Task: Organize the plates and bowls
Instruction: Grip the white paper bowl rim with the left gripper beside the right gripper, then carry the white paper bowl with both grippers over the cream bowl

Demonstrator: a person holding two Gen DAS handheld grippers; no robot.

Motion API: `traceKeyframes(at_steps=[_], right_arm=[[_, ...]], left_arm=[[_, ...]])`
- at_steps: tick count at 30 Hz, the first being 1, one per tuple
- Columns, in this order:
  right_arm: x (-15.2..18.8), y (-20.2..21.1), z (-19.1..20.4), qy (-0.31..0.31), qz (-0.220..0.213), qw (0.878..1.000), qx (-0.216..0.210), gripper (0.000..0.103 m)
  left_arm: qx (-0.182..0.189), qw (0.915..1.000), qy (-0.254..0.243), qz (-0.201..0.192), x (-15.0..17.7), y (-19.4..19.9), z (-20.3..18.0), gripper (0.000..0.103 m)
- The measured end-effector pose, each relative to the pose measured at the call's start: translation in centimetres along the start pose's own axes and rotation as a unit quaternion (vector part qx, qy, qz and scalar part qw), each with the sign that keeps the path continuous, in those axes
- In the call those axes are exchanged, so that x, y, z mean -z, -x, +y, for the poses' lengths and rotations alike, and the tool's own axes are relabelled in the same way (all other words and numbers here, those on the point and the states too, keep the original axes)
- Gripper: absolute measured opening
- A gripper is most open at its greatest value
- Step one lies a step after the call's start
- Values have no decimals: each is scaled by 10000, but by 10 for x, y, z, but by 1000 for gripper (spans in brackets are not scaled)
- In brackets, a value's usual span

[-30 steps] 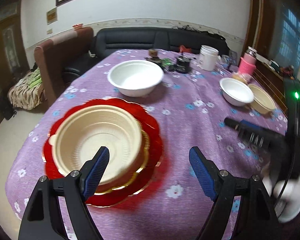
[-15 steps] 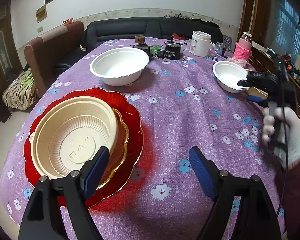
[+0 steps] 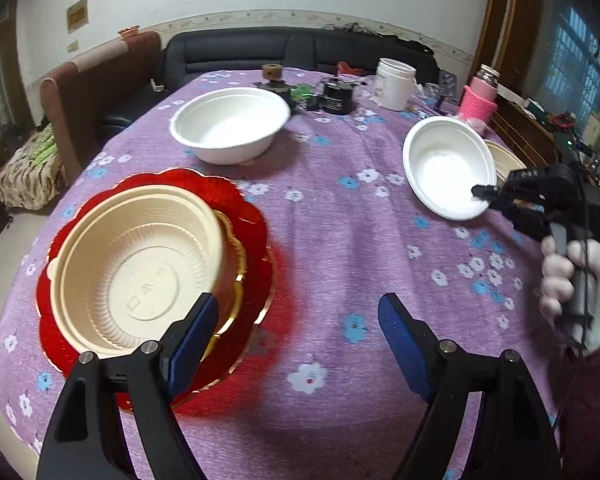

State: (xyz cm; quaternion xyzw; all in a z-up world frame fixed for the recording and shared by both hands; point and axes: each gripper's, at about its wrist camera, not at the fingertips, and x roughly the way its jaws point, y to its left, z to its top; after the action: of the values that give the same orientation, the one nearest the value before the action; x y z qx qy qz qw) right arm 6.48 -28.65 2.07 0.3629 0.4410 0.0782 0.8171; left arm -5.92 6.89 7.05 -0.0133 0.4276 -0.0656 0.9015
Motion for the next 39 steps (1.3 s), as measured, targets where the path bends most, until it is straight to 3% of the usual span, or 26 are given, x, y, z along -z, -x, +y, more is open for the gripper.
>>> traceKeyframes(at_steps=[7, 16, 19, 24, 30, 31, 33, 34, 35, 39], right_arm=[[45, 7, 1, 116, 1004, 9934, -549, 10], [57, 14, 20, 1365, 166, 9905, -51, 15], [57, 16, 17, 1437, 67, 9896, 43, 17], [55, 19, 15, 1476, -155, 9887, 212, 19], [56, 18, 11, 1396, -140, 9899, 191, 23], [57, 18, 11, 1381, -133, 9902, 177, 23], [57, 18, 10, 1365, -126, 9905, 133, 23], [57, 18, 11, 1373, -140, 9904, 110, 23], [57, 19, 11, 1380, -150, 9903, 88, 23], [61, 20, 15, 1512, -161, 9884, -40, 22]], left_arm=[[319, 9993, -82, 196, -7, -8, -20, 81], [181, 9985, -492, 173, -39, -30, -61, 81], [278, 9985, -369, 285, -57, -50, -71, 81], [640, 9955, 261, 650, -81, -93, -74, 81], [353, 9955, 120, 869, -91, -130, -90, 81], [403, 9947, 105, 944, -89, -132, -91, 79], [451, 9940, 82, 998, -87, -133, -92, 60], [455, 9936, 50, 1035, -86, -133, -93, 34], [517, 9925, 37, 1105, -84, -133, -93, 17], [647, 9918, 125, 1098, -79, -122, -89, 16]])
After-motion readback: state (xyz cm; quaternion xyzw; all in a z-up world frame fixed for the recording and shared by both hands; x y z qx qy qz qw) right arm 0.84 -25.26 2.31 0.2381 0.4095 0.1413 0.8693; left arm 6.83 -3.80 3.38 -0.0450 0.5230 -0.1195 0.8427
